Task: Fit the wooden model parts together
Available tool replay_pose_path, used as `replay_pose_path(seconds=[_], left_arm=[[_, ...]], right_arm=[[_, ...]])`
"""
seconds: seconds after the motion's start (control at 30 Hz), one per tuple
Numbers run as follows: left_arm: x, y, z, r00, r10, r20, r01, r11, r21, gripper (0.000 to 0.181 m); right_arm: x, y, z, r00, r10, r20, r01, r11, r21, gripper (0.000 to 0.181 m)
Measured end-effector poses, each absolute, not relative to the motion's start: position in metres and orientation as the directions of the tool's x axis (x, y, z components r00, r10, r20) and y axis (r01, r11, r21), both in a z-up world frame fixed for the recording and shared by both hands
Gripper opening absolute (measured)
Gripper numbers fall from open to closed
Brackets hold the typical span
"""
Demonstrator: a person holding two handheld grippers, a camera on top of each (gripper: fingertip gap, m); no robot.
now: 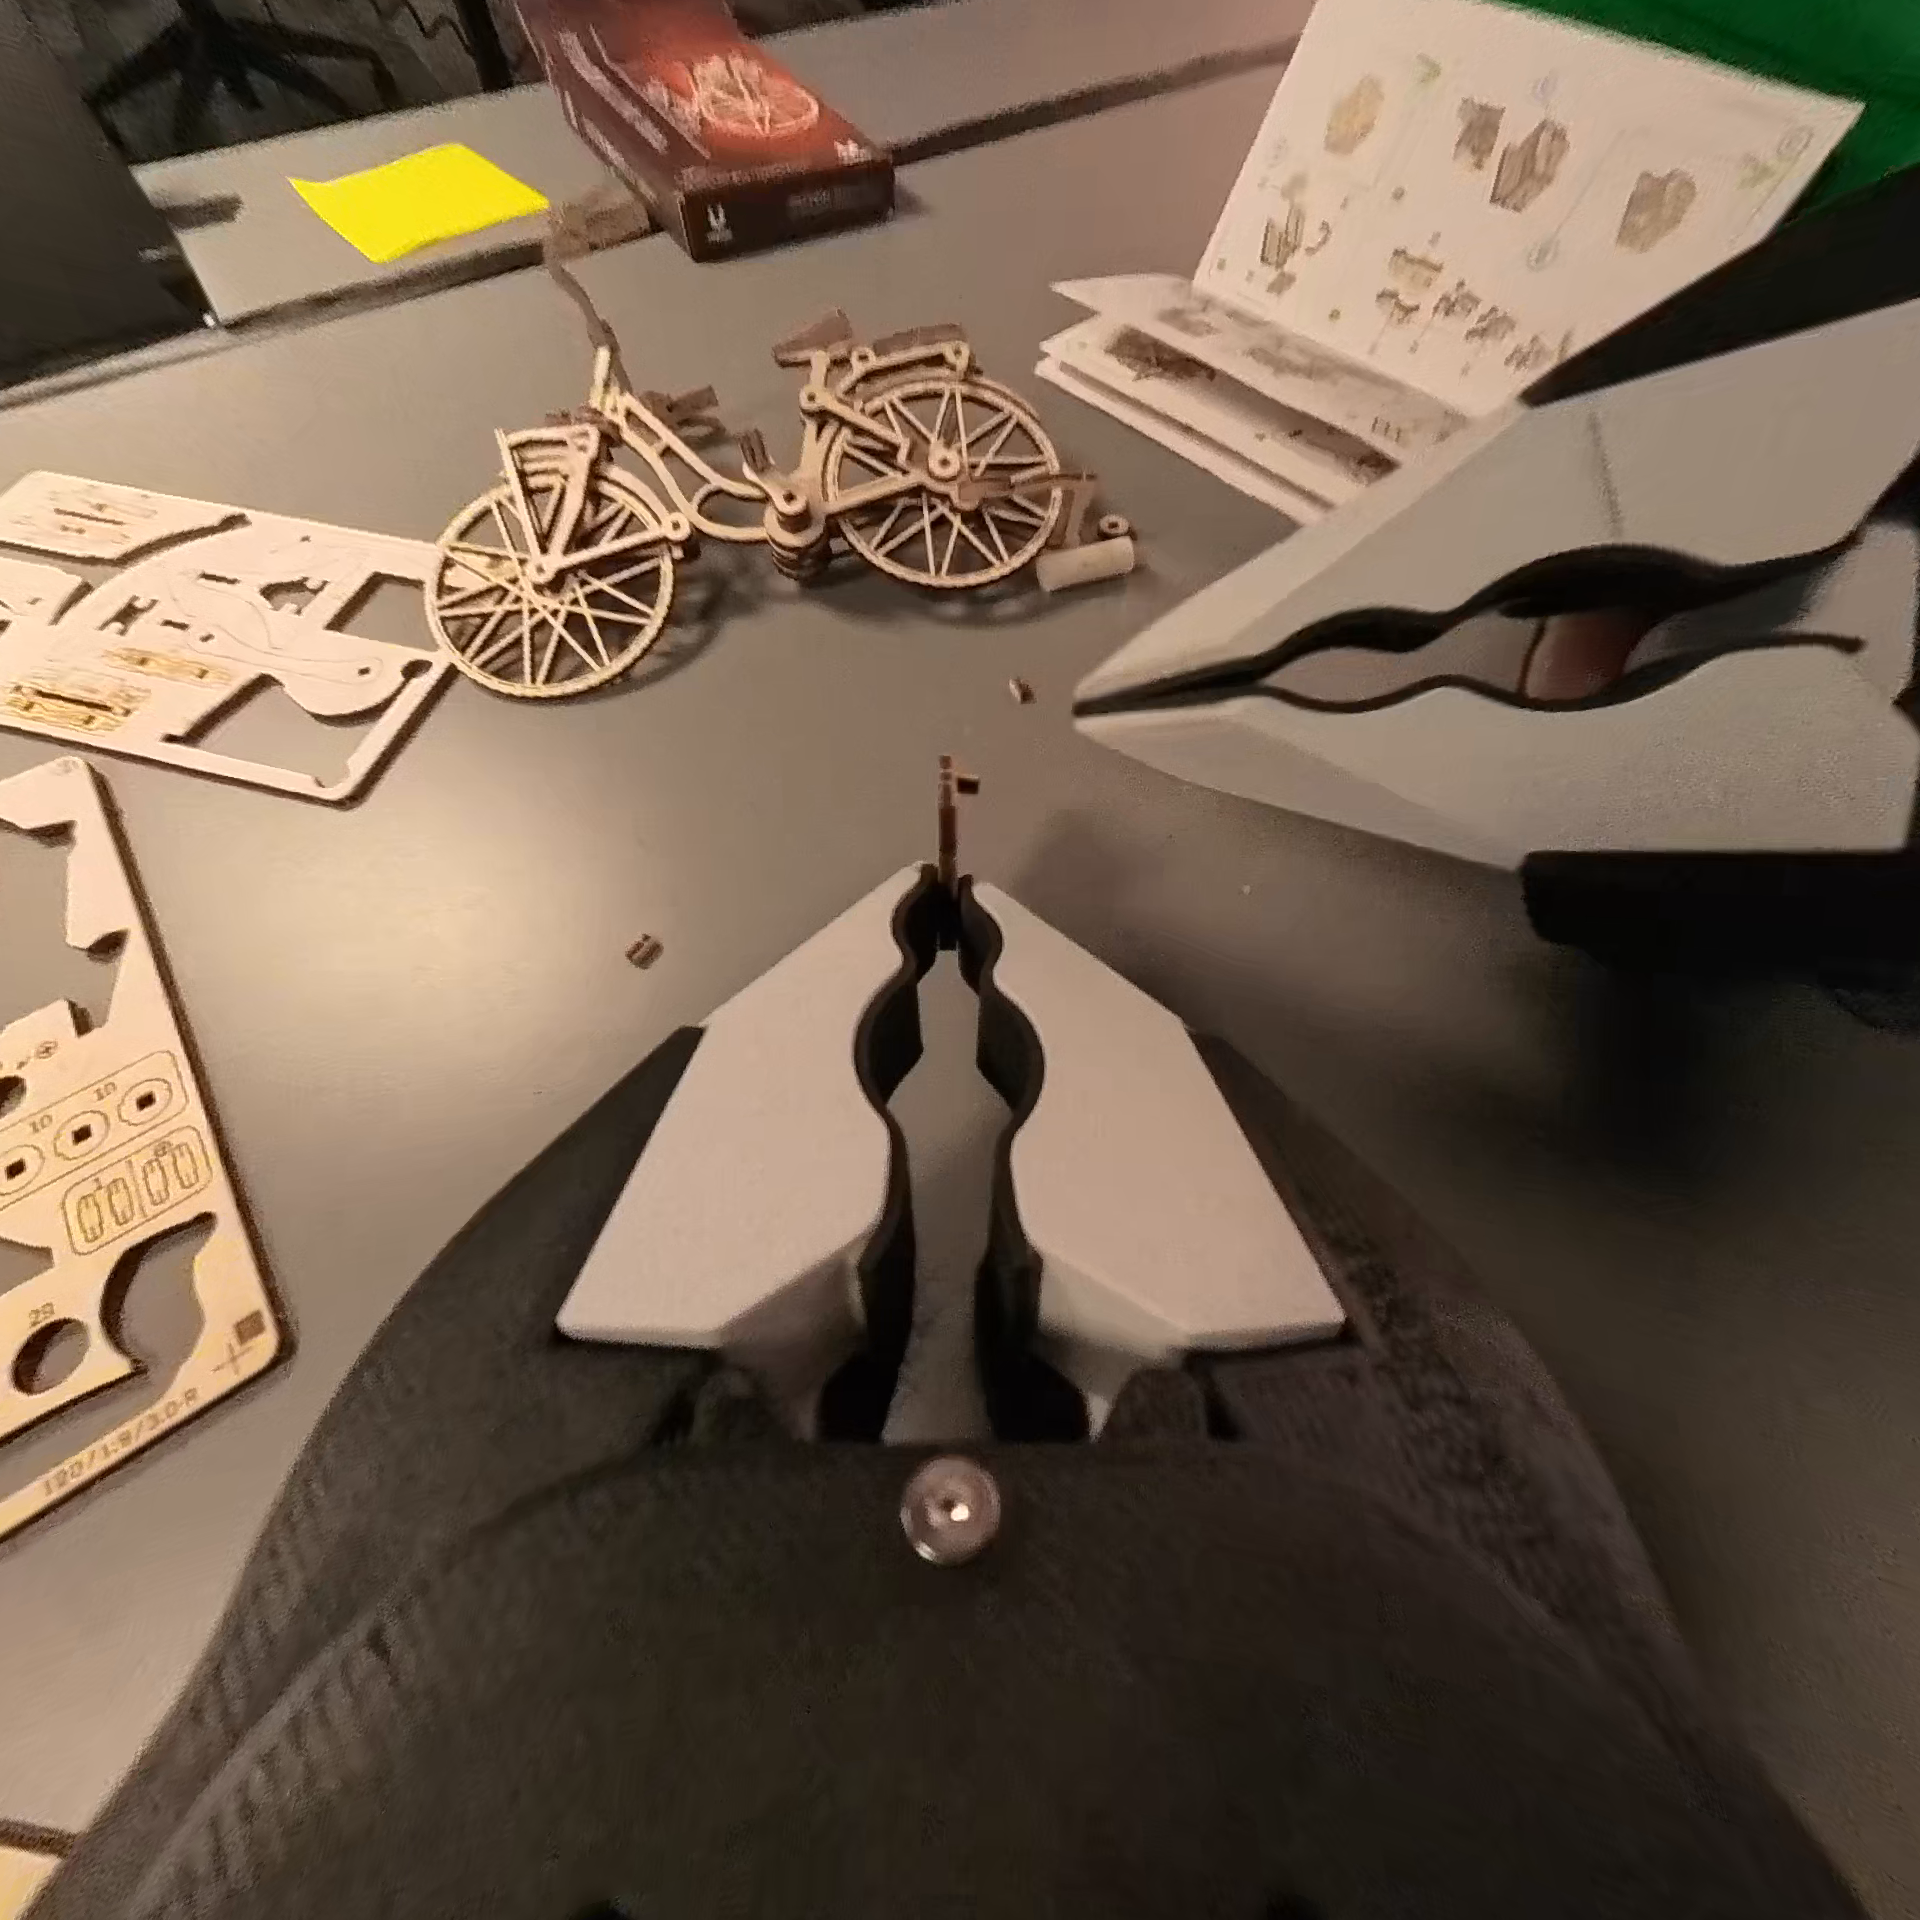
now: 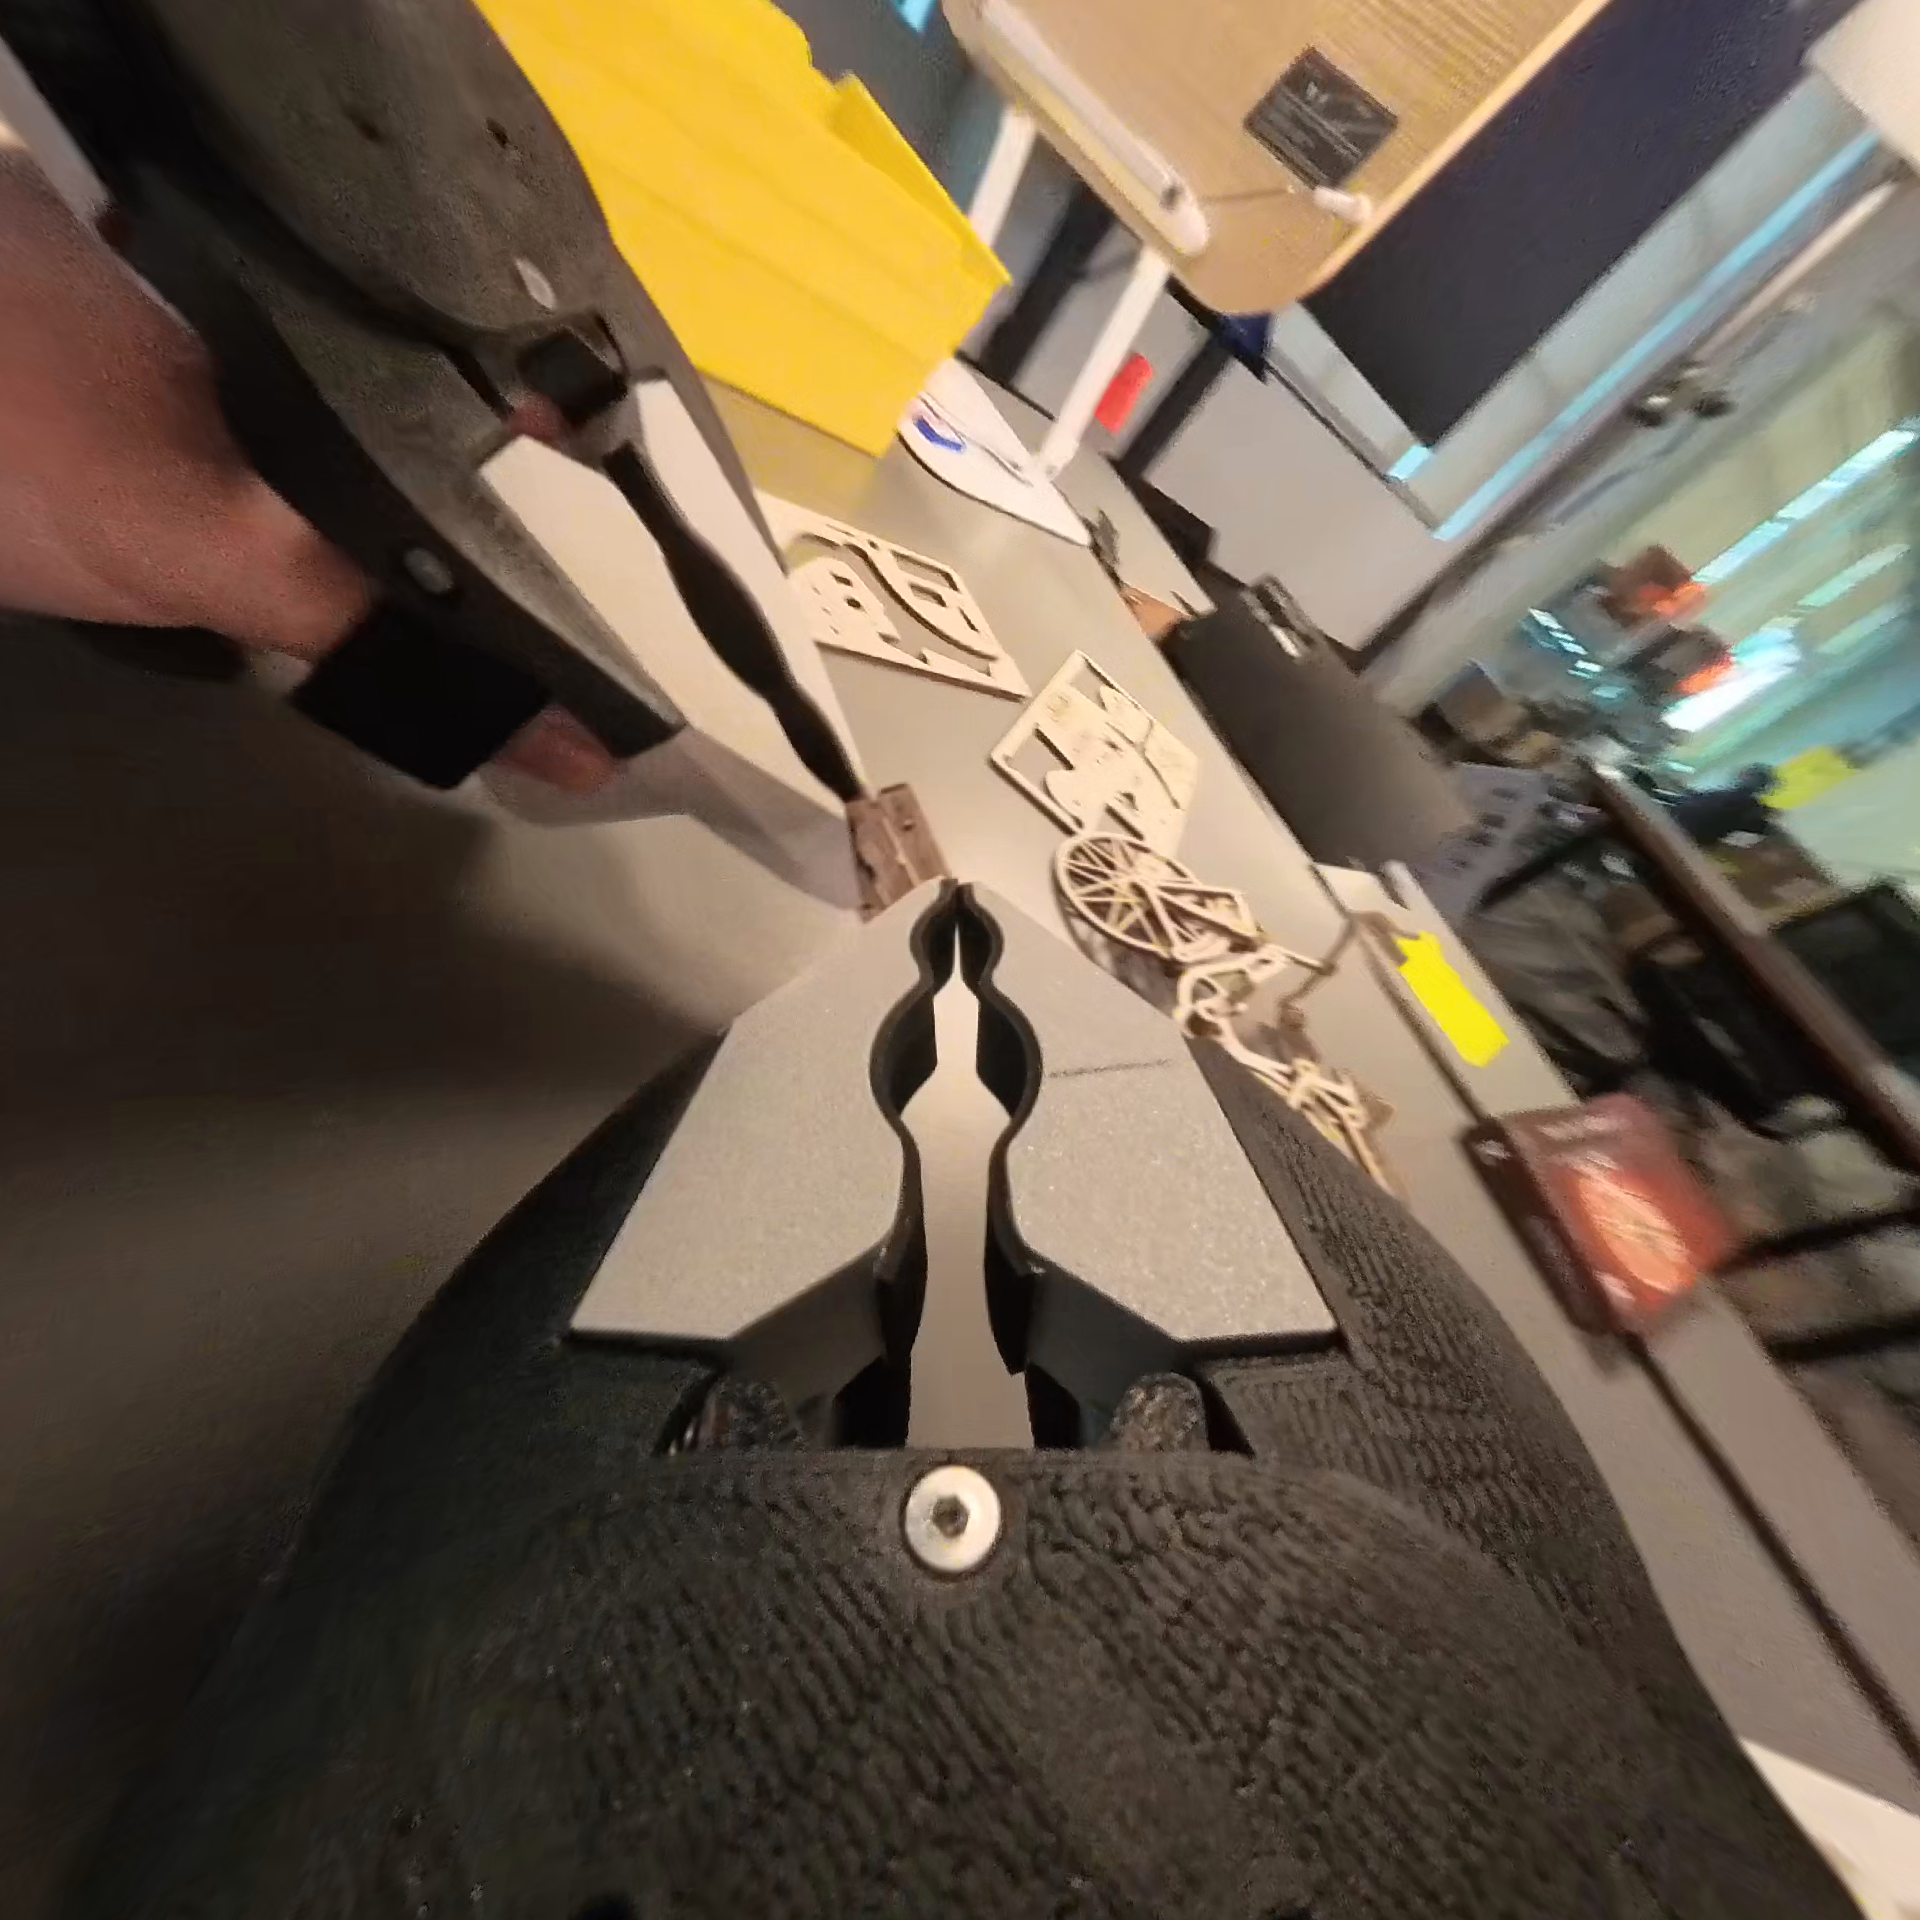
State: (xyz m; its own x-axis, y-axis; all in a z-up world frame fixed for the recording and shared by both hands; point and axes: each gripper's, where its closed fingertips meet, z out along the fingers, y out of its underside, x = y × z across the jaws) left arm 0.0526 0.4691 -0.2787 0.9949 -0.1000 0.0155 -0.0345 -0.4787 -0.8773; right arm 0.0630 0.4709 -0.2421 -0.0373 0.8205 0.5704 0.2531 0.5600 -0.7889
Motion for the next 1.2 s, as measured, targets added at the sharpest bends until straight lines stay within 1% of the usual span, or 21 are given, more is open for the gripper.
replay_pose_path(seconds=[0.07, 0.17, 0.23, 0.3, 0.33, 0.4, 0.47, 0.5, 0.7, 0.77, 0.83, 0.9, 0.93, 1.0, 1.07, 1.2], left_arm=[[0.054, 0.469, -0.27, 0.992, -0.12, 0.035, -0.02, -0.428, -0.903, 0.001], [0.067, 0.464, -0.251, 0.966, -0.237, 0.106, 0.024, -0.322, -0.946, 0.001], [0.075, 0.459, -0.238, 0.931, -0.316, 0.183, 0.099, -0.264, -0.959, 0.001], [0.075, 0.456, -0.233, 0.89, -0.347, 0.295, 0.208, -0.266, -0.941, 0.001], [0.076, 0.456, -0.236, 0.856, -0.343, 0.386, 0.28, -0.32, -0.905, 0.001], [0.081, 0.457, -0.257, 0.771, -0.289, 0.568, 0.378, -0.509, -0.773, 0.001], [0.09, 0.459, -0.271, 0.711, -0.247, 0.659, 0.41, -0.615, -0.673, 0.001], [0.092, 0.459, -0.275, 0.701, -0.234, 0.674, 0.405, -0.647, -0.646, 0.006], [0.086, 0.463, -0.294, 0.817, -0.094, 0.57, 0.365, -0.68, -0.636, 0.032], [0.083, 0.462, -0.294, 0.863, -0.074, 0.5, 0.329, -0.669, -0.667, 0.046], [0.076, 0.458, -0.295, 0.923, -0.045, 0.383, 0.265, -0.648, -0.714, 0.058], [0.07, 0.458, -0.287, 0.961, -0.048, 0.273, 0.193, -0.593, -0.781, 0.055], [0.071, 0.461, -0.281, 0.97, -0.062, 0.233, 0.158, -0.567, -0.808, 0.049], [0.077, 0.471, -0.276, 0.976, -0.113, 0.187, 0.091, -0.565, -0.82, 0.034], [0.082, 0.488, -0.282, 0.974, -0.155, 0.163, 0.035, -0.612, -0.79, 0.028], [0.081, 0.518, -0.306, 0.976, -0.171, 0.134, -0.026, -0.704, -0.71, 0.026]], right_arm=[[0.069, 0.465, -0.239, -0.12, 0.863, 0.49, 0.182, 0.505, -0.844, 0.002], [0.078, 0.462, -0.231, -0.201, 0.905, 0.375, 0.118, 0.403, -0.908, 0.027], [0.084, 0.475, -0.226, -0.164, 0.923, 0.348, 0.12, 0.369, -0.922, 0.034], [0.09, 0.499, -0.22, -0.061, 0.901, 0.43, 0.133, 0.434, -0.891, 0.033], [0.094, 0.51, -0.217, 0.0, 0.872, 0.489, 0.145, 0.484, -0.863, 0.031], [0.1, 0.53, -0.214, 0.122, 0.792, 0.597, 0.184, 0.573, -0.798, 0.023], [0.1, 0.537, -0.218, 0.159, 0.744, 0.649, 0.209, 0.617, -0.758, 0.021], [0.098, 0.536, -0.222, 0.146, 0.744, 0.652, 0.214, 0.62, -0.755, 0.022], [0.098, 0.541, -0.225, 0.156, 0.767, 0.622, 0.213, 0.589, -0.78, 0.02], [0.1, 0.542, -0.222, 0.171, 0.773, 0.611, 0.194, 0.581, -0.79, 0.018], [0.102, 0.542, -0.217, 0.186, 0.779, 0.598, 0.167, 0.575, -0.801, 0.016], [0.102, 0.543, -0.213, 0.198, 0.787, 0.584, 0.131, 0.569, -0.812, 0.013], [0.102, 0.544, -0.21, 0.201, 0.793, 0.576, 0.109, 0.566, -0.817, 0.013], [0.101, 0.543, -0.206, 0.194, 0.807, 0.559, 0.067, 0.557, -0.828, 0.011], [0.101, 0.539, -0.203, 0.171, 0.818, 0.549, 0.024, 0.554, -0.832, 0.01], [0.103, 0.533, -0.2, 0.132, 0.843, 0.522, -0.021, 0.529, -0.848, 0.01]])
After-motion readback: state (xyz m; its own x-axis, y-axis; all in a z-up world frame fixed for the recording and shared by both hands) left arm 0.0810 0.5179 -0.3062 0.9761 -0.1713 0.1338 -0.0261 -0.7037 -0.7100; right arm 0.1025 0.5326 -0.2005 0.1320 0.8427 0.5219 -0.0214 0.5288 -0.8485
